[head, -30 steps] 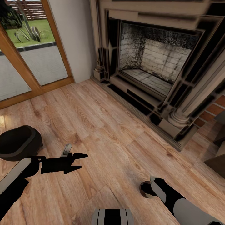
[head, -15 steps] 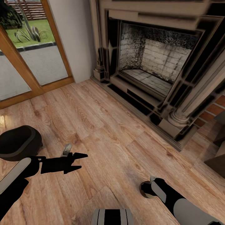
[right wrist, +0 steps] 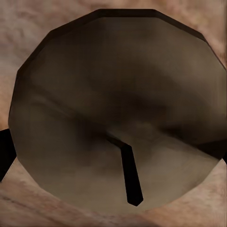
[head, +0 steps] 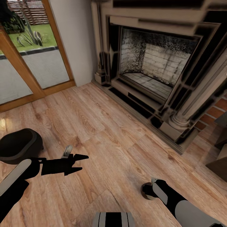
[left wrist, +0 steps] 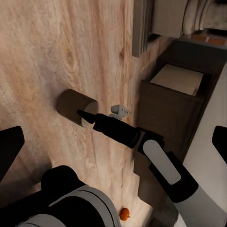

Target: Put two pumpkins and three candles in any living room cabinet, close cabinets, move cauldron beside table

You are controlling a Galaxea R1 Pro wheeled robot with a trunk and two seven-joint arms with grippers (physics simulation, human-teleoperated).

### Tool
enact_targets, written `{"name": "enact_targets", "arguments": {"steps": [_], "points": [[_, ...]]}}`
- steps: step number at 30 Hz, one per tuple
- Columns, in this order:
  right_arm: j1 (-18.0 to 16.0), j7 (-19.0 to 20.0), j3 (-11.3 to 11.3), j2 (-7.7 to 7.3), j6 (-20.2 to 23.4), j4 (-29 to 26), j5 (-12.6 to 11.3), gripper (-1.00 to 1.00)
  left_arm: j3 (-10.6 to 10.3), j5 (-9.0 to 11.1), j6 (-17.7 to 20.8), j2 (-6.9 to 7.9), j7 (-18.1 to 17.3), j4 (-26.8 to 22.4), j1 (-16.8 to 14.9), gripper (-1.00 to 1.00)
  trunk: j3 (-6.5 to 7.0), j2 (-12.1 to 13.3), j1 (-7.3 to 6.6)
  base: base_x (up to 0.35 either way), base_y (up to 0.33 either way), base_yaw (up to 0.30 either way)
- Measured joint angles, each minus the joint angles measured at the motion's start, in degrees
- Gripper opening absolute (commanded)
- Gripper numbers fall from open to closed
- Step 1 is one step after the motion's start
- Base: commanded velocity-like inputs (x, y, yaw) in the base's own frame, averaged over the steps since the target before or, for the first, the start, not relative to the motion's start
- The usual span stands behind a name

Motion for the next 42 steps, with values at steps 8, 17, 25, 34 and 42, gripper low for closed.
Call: {"name": "enact_targets", "arguments": {"steps": [8, 17, 25, 34, 42], "points": [[0.0, 0.1, 0.0, 0.0, -0.1, -0.1, 0.0, -1.0, 0.0, -0.1, 0.0, 0.01, 0.1, 0.0, 0.0, 1.0, 1.77, 0.1, -0.21, 0.0, 0.0, 0.0], [0.0, 0.7, 0.0, -0.09, -0.1, -0.6, -0.1, -1.0, 0.4, -9.6, -0.4, -0.4, 0.5, 3.7, 0.0, 1.0, 3.77, 0.2, -0.44, 0.0, 0.0, 0.0], [0.0, 0.9, -0.1, -0.07, -0.1, -0.8, -0.1, -1.0, 0.3, -18.3, -0.6, -0.89, 0.8, 4.1, 0.0, 1.0, 5.54, 0.3, -0.64, 0.0, 0.0, 0.0], [0.0, 1.0, -0.1, 0.0, -0.1, -1.1, -0.1, -1.0, 0.7, -18.8, -0.6, -0.9, 0.8, 4.1, 0.0, 1.0, 7.54, 0.5, -0.88, 0.0, 0.0, 0.0], [0.0, 0.9, 0.0, -0.08, -0.1, -2.6, -0.1, -1.0, 0.7, -18.8, -0.7, -0.92, 0.9, 4.1, -0.1, 1.0, 9.31, 0.6, -1.07, -0.04, 0.0, 0.0]]}}
